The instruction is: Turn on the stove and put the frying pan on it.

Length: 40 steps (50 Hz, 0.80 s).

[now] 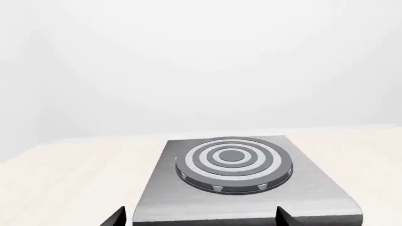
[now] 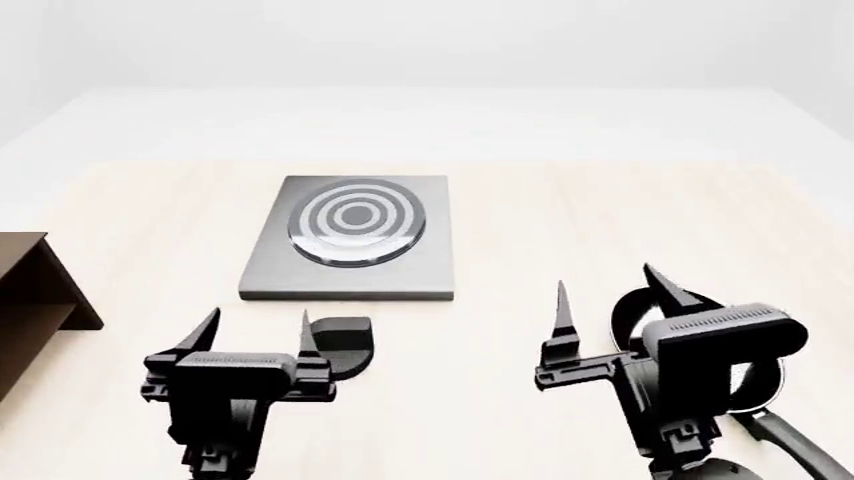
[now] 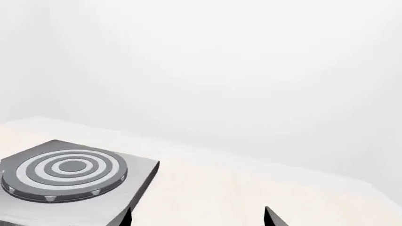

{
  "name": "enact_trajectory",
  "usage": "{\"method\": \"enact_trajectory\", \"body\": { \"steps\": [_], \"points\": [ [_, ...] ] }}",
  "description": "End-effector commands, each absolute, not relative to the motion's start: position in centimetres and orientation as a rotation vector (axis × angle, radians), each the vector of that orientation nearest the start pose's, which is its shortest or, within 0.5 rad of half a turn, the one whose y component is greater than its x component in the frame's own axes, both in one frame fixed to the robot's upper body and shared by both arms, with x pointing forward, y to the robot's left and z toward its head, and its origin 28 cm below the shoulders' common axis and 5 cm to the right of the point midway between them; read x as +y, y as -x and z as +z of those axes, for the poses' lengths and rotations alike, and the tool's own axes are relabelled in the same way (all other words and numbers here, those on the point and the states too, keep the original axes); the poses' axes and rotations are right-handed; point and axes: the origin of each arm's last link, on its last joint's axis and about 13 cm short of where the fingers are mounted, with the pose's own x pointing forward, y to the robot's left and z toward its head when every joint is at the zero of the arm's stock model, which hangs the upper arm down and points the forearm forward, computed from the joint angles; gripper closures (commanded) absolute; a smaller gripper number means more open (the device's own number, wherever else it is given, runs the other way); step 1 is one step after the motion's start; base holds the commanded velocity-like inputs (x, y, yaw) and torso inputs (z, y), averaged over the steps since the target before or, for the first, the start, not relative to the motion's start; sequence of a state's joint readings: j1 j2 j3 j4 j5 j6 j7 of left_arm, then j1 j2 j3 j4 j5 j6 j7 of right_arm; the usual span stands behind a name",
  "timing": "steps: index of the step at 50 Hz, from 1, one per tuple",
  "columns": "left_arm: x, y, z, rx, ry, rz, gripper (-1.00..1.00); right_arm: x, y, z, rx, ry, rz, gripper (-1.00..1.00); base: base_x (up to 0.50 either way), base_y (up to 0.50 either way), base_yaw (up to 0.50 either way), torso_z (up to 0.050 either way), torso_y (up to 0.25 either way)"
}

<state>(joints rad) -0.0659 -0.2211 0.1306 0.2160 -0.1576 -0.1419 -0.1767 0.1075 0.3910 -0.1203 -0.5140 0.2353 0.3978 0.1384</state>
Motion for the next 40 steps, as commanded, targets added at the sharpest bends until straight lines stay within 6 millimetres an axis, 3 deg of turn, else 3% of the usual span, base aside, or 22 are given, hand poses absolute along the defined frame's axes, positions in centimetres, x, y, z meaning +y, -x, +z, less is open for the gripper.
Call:
{"method": "enact_trajectory", "body": {
  "steps": [1,8,17,26,34,40],
  "points": [
    [23.3,-21.4,7.3,-0.152,-0.057,0.041,-1.00,-15.6,-22.0,16.1,-0.165,0.371,0.109,-1.00,0.00,0.00,0.00,0.000,0.000],
    [23.0,-21.3,6.9,-0.147,-0.064,0.027,-1.00,-17.0,-21.6,19.1,-0.158,0.543,0.090,-1.00,0.00,0.00,0.00,0.000,0.000],
    [23.0,-21.2,6.9,-0.152,-0.069,0.019,-1.00,-19.1,-21.4,20.5,0.059,0.777,0.135,-1.00,0.00,0.00,0.00,0.000,0.000],
    [22.9,-21.2,6.6,-0.147,-0.074,0.015,-1.00,-20.4,-22.6,22.5,0.231,0.888,0.116,-1.00,0.00,0.00,0.00,0.000,0.000],
    [22.9,-21.2,6.6,-0.148,-0.071,0.017,-1.00,-21.2,-22.3,23.3,0.379,0.899,0.193,-1.00,0.00,0.00,0.00,0.000,0.000],
    [22.9,-21.2,6.6,-0.147,-0.073,0.016,-1.00,-22.5,-22.2,22.6,0.467,0.948,0.182,-1.00,0.00,0.00,0.00,0.000,0.000]
  ]
}}
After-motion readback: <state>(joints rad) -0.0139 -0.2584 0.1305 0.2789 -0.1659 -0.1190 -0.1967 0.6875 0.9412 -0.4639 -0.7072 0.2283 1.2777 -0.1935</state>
